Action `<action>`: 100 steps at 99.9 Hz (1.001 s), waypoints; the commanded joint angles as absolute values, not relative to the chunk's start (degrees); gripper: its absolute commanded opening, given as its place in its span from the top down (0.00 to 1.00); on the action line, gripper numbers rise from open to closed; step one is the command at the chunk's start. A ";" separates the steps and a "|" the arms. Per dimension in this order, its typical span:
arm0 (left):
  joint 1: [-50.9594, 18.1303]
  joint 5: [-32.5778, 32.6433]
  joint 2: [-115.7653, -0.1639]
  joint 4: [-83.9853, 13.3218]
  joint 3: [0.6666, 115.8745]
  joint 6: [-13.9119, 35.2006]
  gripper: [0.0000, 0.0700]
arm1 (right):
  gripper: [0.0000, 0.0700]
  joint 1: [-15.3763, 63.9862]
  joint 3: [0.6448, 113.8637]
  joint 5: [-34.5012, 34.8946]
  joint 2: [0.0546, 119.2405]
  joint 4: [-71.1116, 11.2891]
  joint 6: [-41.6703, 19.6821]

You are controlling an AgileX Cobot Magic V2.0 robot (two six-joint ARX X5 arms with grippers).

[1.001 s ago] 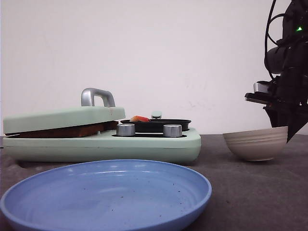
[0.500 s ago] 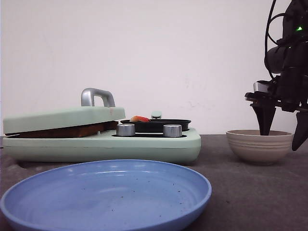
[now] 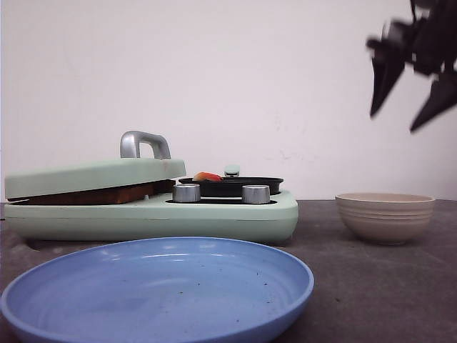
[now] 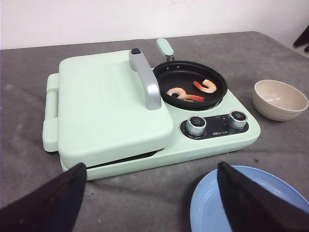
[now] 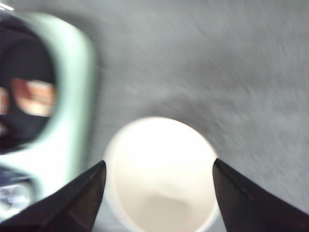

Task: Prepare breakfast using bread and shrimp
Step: 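Open the right gripper and raise it away from the bowl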

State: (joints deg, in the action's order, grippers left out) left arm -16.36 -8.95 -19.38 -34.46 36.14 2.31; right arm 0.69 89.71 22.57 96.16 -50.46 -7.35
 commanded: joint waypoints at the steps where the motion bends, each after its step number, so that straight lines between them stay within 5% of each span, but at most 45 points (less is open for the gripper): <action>1: -16.51 -8.82 -19.42 -33.50 36.27 2.39 0.33 | 0.38 0.97 90.76 25.56 93.86 -49.41 -6.81; 72: -16.51 -8.82 -19.42 -28.29 36.27 7.20 0.33 | 0.42 10.90 90.43 30.00 72.34 -45.60 -0.34; 83: -16.51 -8.84 -19.42 -28.86 36.25 7.20 0.33 | 0.60 12.80 87.88 29.85 70.22 -44.31 -0.34; 91: -16.51 -8.84 -19.42 -28.93 36.27 7.77 0.34 | 0.88 14.04 83.37 29.06 67.75 -41.69 -0.34; 94: -16.51 -8.82 -19.42 -28.91 36.27 8.19 0.38 | 1.00 14.48 81.28 28.27 66.61 -40.64 -0.34; 100: -16.51 -8.84 -19.42 -28.88 36.27 8.49 0.54 | 1.00 15.33 76.55 26.26 64.23 -38.41 -0.40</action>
State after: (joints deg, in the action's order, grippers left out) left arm -16.36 -8.95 -19.38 -29.41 36.14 7.35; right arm 14.52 80.12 28.03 65.47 -40.23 -1.13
